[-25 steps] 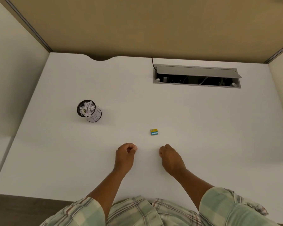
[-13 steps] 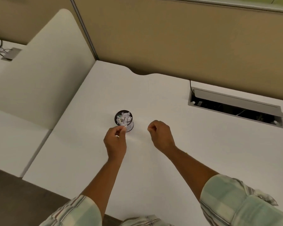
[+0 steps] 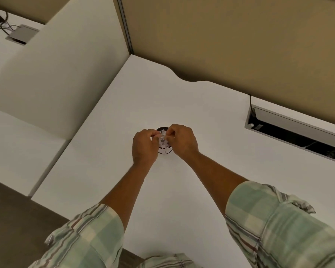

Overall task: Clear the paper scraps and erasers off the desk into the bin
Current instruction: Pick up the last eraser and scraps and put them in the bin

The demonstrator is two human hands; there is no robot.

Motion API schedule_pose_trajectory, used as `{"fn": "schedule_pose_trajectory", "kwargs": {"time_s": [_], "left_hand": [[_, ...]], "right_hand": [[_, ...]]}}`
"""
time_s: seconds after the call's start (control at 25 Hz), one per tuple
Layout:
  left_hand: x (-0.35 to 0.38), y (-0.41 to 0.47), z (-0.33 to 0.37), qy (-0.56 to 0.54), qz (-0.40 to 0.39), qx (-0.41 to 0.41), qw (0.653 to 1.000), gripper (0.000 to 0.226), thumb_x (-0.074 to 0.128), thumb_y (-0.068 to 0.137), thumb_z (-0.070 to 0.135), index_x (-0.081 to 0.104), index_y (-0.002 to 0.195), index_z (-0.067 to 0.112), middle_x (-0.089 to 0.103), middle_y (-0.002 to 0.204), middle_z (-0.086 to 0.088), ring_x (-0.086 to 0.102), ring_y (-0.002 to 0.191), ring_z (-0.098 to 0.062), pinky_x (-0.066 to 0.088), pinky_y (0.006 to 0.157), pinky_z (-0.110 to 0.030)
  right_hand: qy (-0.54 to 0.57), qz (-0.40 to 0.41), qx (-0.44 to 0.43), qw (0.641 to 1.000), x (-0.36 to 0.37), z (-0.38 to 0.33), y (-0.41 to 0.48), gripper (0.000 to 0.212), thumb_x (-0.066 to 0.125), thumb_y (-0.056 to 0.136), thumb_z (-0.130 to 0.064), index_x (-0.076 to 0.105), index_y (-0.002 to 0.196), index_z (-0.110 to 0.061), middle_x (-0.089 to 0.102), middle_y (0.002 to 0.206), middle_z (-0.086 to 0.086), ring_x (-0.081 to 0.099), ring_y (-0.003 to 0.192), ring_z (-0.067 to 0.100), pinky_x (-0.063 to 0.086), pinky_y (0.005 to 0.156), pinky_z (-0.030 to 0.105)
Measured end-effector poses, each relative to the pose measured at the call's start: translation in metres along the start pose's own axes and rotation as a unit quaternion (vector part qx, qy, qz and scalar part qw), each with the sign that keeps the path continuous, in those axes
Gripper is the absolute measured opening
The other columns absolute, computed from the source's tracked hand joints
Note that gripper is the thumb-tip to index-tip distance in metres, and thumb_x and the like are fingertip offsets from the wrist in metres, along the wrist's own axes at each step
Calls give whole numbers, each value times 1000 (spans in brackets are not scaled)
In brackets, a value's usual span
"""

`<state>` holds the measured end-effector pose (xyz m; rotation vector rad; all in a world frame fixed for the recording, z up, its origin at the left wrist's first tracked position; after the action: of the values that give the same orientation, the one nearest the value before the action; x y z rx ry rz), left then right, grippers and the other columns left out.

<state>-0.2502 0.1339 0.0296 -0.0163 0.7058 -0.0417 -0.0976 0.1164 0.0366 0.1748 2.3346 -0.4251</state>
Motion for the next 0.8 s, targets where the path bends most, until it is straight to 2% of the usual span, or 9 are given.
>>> {"fn": "schedule_pose_trajectory", "kwargs": {"time_s": [0.08,0.24,0.4,0.56,0.68,0.76,0.8], "left_hand": [[-2,-1,-1,-7,6,5,1000,7,75,87,20,76,93,17,75,92,4,69,89,-16,58,82,-35],[-7,-2,-5,-80,25,-55,995,3,72,84,15,73,84,18,74,85,5,68,78,-14,59,75,-36],[-8,-10,-9,-110,33,-69,991,7,66,88,15,73,87,17,74,89,3,67,79,-15,58,76,-36],[-1,-24,-7,-103,19,-30,994,8,64,91,19,72,91,17,73,94,1,66,80,-16,56,73,-32],[3,-39,-9,-123,11,-3,992,7,65,91,21,71,92,19,73,89,4,65,78,-8,51,69,-18],[7,-58,-11,-121,-5,21,992,6,65,91,21,71,90,23,71,84,8,64,75,-7,46,64,-9],[10,-69,-15,-107,-20,30,994,7,65,90,19,70,88,24,70,83,10,63,74,-8,46,64,-9]], "right_hand": [[14,19,1,1000,-3,6,-2,13,67,86,-17,65,79,-27,69,82,-11,65,76,9,56,63,30],[53,57,-10,997,-23,28,-16,10,65,90,-17,71,90,-25,69,89,-15,60,77,-1,42,68,10],[68,112,39,991,-52,86,-49,4,70,87,-20,72,86,-24,71,84,-12,64,79,2,47,73,16],[35,141,108,984,-80,154,-91,8,67,91,-20,71,91,-26,71,91,-8,64,76,7,51,76,23],[-5,136,172,976,-98,202,-125,5,65,92,-26,69,95,-29,68,100,-8,62,83,10,46,74,24],[-26,112,201,973,-103,227,-146,14,67,93,-31,69,106,-26,64,108,-5,62,95,14,48,81,28],[-39,93,209,973,-103,236,-156,19,68,93,-33,68,110,-25,63,111,-5,61,98,15,50,83,31]]}}
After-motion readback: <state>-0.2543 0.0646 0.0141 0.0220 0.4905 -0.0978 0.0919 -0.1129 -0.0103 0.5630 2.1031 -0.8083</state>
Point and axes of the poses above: each hand's wrist, its own y-axis towards the middle knuckle, its own x-axis out of the palm, z = x × y, the point moved 4 cm from there along y, towards the middle knuckle
